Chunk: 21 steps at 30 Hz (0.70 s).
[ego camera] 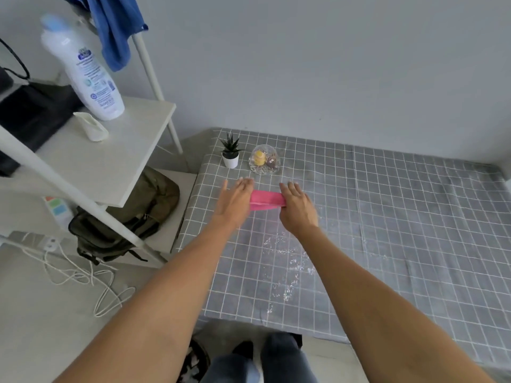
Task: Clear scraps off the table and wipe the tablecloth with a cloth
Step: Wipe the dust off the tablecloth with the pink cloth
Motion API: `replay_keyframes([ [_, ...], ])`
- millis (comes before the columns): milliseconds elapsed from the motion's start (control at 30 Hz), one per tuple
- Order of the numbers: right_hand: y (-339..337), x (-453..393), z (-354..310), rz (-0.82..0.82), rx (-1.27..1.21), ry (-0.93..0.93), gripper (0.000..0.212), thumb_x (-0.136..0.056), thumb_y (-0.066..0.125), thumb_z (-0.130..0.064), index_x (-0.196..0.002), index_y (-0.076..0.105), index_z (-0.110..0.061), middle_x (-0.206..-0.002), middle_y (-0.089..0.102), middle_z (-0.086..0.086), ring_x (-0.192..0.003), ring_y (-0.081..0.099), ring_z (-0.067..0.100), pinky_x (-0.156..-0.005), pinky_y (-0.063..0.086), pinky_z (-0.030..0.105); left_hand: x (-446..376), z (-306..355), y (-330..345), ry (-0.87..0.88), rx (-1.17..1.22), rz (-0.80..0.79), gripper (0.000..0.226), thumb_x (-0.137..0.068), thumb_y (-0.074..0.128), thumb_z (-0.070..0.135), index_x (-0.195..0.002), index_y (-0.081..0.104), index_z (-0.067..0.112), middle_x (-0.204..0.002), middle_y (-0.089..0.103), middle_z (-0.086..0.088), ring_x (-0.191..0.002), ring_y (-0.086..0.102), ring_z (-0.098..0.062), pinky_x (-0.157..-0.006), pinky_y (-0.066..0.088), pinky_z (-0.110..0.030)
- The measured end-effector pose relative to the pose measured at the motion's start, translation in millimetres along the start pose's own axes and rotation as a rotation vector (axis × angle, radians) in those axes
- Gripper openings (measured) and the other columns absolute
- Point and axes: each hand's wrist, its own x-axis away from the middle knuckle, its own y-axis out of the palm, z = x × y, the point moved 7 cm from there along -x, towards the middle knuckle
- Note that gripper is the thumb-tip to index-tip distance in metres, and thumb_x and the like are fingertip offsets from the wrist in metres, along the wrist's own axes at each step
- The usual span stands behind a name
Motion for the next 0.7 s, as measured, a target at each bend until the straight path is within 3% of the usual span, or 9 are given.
replay_keyframes([
  [100, 9, 2, 0, 0.057, -0.041, 0.013, 0.062, -0.09, 0.045, 0.0, -0.148, 0.027, -0.012, -0.156, 0.023, 0.011, -0.146, 0.015, 0.024, -0.119, 0.015, 0.039, 3, -10, 16, -0.016, 0.033, 0.042, 0.066, -0.09, 0.053, 0.002, -0.149, 0.025, 0.011, -0.154, 0.03, -0.006, -0.143, 0.026, -0.018, -0.118, 0.01, -0.047],
  [267, 64, 50, 6, -0.043, -0.093, 0.017, 0.058, -0.09, 0.05, 0.002, -0.144, 0.038, -0.013, -0.15, 0.035, 0.012, -0.141, 0.029, 0.029, -0.111, 0.034, 0.043, 51, -27, 80, -0.024, 0.034, -0.111, 0.066, -0.093, 0.052, 0.006, -0.15, 0.019, 0.014, -0.156, 0.024, -0.003, -0.145, 0.02, -0.016, -0.119, 0.003, -0.045],
  [367, 95, 77, 6, -0.112, -0.088, 0.012, 0.063, -0.086, 0.052, 0.005, -0.145, 0.037, -0.012, -0.151, 0.033, 0.014, -0.141, 0.028, 0.031, -0.115, 0.026, 0.043, 81, -32, 103, 0.013, 0.066, -0.122, 0.067, -0.093, 0.052, 0.008, -0.15, 0.016, 0.015, -0.156, 0.014, -0.002, -0.145, 0.016, -0.016, -0.117, 0.001, -0.042],
  [533, 112, 89, 7, -0.094, -0.05, -0.009, 0.073, -0.08, 0.057, 0.002, -0.147, 0.031, -0.009, -0.153, 0.026, 0.016, -0.143, 0.022, 0.033, -0.115, 0.011, 0.041, 97, -34, 123, -0.007, 0.133, -0.178, 0.068, -0.097, 0.04, 0.018, -0.152, -0.001, 0.015, -0.158, -0.011, 0.0, -0.145, -0.009, -0.013, -0.116, -0.006, -0.042],
  [633, 119, 94, 8, -0.107, -0.045, -0.003, 0.068, -0.088, 0.046, -0.008, -0.15, 0.02, -0.013, -0.157, 0.015, 0.011, -0.145, 0.009, 0.027, -0.119, 0.009, 0.047, 98, -35, 126, -0.01, 0.147, -0.193, 0.066, -0.099, 0.035, 0.021, -0.151, -0.005, 0.016, -0.157, -0.015, 0.0, -0.145, -0.011, -0.014, -0.116, -0.009, -0.041],
  [700, 121, 97, 6, -0.111, -0.043, 0.011, 0.064, -0.089, 0.028, -0.023, -0.151, 0.015, -0.015, -0.158, 0.01, 0.008, -0.145, 0.003, 0.023, -0.118, 0.008, 0.05, 98, -38, 129, -0.006, 0.151, -0.226, 0.063, -0.099, 0.025, 0.027, -0.151, -0.008, 0.017, -0.157, -0.019, 0.001, -0.145, -0.014, -0.013, -0.116, -0.012, -0.04],
])
